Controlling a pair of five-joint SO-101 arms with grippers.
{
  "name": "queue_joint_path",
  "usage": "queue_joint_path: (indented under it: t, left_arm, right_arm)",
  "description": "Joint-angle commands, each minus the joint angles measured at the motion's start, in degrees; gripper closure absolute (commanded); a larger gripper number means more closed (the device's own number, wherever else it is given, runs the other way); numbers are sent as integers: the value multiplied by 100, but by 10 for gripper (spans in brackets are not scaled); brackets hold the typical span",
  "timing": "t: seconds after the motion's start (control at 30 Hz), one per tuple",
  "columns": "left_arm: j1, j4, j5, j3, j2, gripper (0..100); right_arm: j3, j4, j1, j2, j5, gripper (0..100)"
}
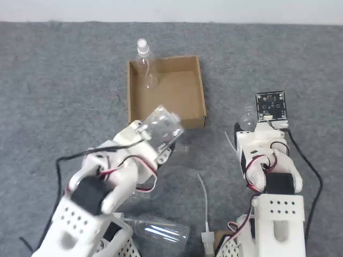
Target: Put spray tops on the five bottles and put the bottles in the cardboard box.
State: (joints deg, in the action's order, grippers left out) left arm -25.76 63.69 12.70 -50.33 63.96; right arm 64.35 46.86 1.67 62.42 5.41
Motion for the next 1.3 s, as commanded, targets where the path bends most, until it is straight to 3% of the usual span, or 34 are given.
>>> queue_joint_path:
  t: [0.0,0.37,0.53,0.73,1.27]
  left_arm:
    - [9,-290,-132,-22,668,990]
    - [35,-1037,-695,-1051,2233,990]
    - [387,-1037,-765,-1112,2716,990]
    - [826,-1046,-1099,-1121,2945,990]
    - [1002,-1029,-1547,-1147,3262,989]
  right_arm:
    - [-79,-145,48,163,-44,992]
    - [141,-567,48,163,-18,992]
    - [141,-567,57,163,-35,992]
    - [141,-549,330,171,-44,992]
    - [141,-567,558,171,-62,992]
